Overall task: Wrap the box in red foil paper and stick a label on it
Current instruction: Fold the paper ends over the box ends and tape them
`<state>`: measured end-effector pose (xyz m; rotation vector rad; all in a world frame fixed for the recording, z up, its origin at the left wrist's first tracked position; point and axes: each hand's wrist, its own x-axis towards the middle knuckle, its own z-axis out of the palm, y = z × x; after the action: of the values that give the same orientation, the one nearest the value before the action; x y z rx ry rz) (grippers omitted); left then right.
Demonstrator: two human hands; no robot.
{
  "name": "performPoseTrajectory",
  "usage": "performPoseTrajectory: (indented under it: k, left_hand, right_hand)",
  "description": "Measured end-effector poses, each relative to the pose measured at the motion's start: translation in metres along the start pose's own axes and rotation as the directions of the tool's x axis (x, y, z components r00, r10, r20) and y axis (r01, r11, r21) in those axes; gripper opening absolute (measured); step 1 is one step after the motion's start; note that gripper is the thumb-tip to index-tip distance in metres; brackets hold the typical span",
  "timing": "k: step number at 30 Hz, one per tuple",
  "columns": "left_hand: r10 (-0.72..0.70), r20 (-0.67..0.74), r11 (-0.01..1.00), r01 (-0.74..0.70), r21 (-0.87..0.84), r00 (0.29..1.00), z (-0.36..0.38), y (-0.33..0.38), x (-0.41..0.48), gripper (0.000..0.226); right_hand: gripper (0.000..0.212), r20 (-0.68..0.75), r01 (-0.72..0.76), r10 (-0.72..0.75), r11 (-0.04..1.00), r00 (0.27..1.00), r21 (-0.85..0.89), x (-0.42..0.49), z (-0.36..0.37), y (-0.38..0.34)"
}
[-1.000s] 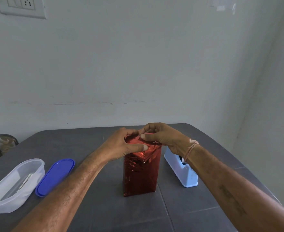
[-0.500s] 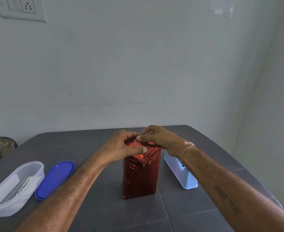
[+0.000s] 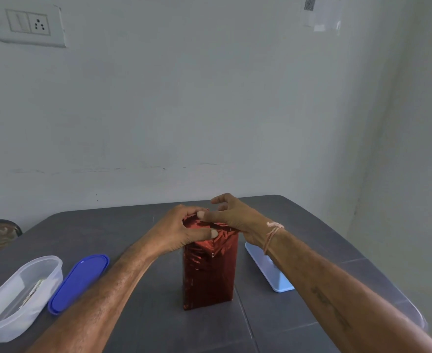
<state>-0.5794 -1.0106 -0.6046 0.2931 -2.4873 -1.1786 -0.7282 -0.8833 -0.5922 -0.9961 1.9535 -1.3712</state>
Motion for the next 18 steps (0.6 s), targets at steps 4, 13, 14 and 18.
performPoseTrajectory:
  k: [4, 13, 14, 18]
  left_hand:
    - [-0.023, 0.002, 0.999, 0.023, 0.034, 1.0, 0.0, 0.002, 0.001, 0.07]
    - [0.031, -0.084, 0.999, -0.034, -0.04, 0.996, 0.0, 0.004, -0.013, 0.093]
    - [0.056, -0.114, 0.998, -0.061, -0.035, 0.992, 0.002, 0.002, -0.015, 0.092]
    - [0.182, -0.252, 0.983, -0.179, 0.035, 0.95, 0.005, -0.016, -0.029, 0.058]
  right_hand:
    - [0.039, -0.157, 0.274, -0.257, 0.957, 0.954, 0.096, -0.023, -0.013, 0.011]
    - [0.03, -0.092, 0.538, -0.631, 0.72, 0.77, -0.438, -0.05, -0.032, 0.044]
    - [0.032, -0.069, 0.547, -0.633, 0.713, 0.771, -0.438, -0.052, -0.034, 0.044]
    - [0.042, 0.008, 0.56, -0.627, 0.69, 0.779, -0.458, -0.052, -0.037, 0.045]
